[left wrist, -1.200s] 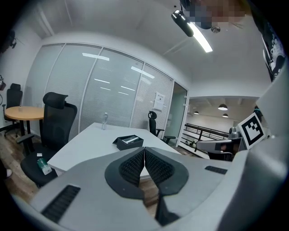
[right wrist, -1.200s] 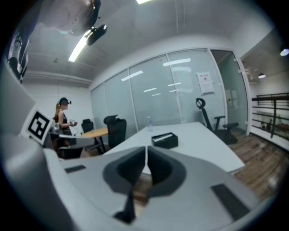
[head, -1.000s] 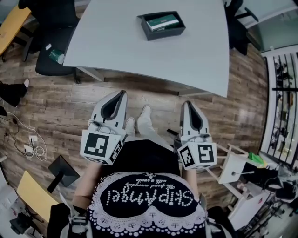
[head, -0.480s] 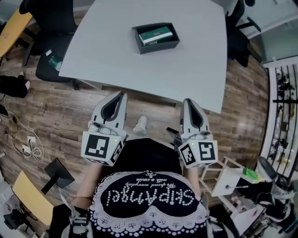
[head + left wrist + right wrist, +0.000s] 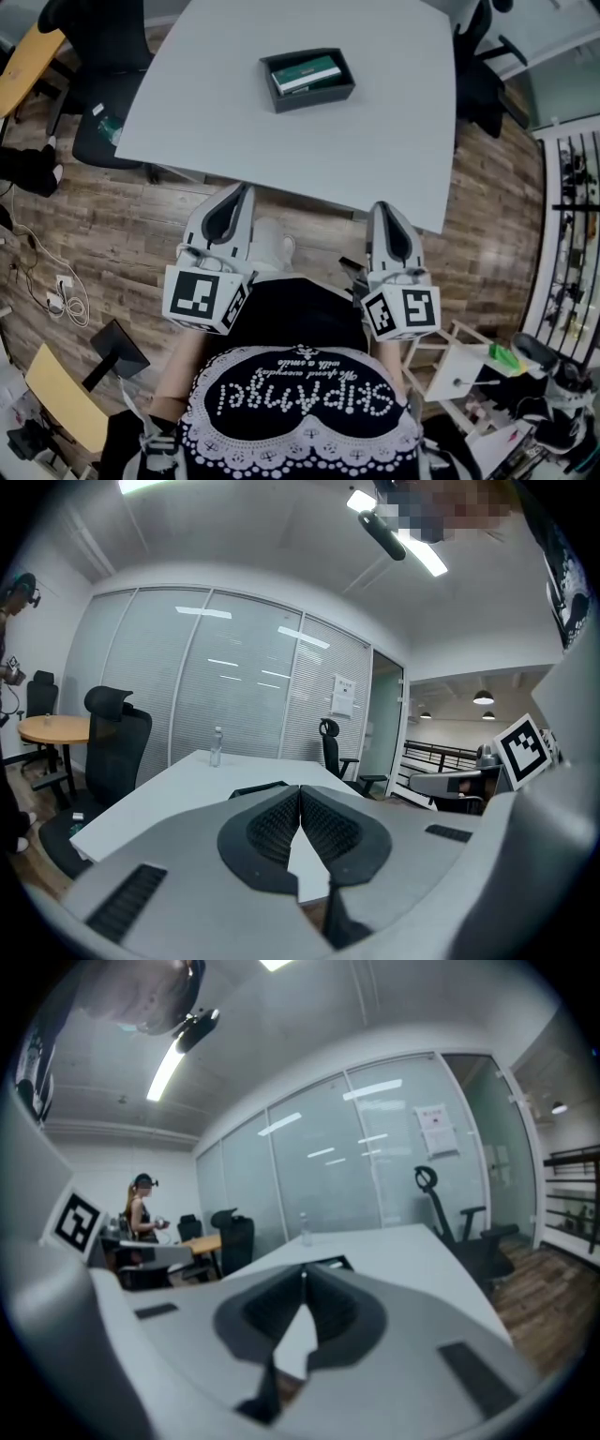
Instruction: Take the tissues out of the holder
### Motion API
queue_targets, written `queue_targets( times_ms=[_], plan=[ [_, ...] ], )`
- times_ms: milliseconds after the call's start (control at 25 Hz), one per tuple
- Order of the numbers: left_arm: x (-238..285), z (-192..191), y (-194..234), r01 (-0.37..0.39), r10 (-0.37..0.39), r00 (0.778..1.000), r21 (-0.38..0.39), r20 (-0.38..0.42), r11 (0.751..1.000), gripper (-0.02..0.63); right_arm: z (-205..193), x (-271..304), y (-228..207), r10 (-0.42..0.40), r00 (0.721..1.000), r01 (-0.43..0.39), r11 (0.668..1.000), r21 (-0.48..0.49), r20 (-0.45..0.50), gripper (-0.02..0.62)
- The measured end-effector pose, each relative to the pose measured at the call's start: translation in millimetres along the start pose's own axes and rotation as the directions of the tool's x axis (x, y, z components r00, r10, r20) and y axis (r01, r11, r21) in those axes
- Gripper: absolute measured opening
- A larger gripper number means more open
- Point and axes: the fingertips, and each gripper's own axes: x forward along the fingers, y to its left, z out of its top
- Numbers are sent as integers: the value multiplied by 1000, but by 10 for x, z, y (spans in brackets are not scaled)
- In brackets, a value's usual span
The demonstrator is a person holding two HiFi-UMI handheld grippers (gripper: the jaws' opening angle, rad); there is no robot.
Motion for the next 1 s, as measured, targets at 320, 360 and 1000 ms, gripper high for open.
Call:
queue_targets(
  times_ms=[320,360,1000],
  plan=[
    [80,8,-39,12,-12,1000,16,-6,1000,25,-44,-72,-133,-36,999,36,999,30,0,35],
    [96,9,-36,15,-15,1000,16,-8,1000,23,-44,-65,-140,-39,999,39,999,31,-1,35],
    [847,192,478,71,-70,997,16,-44,997,24,136,689,-227,-86,995,90,992,91,-44,35]
  ],
)
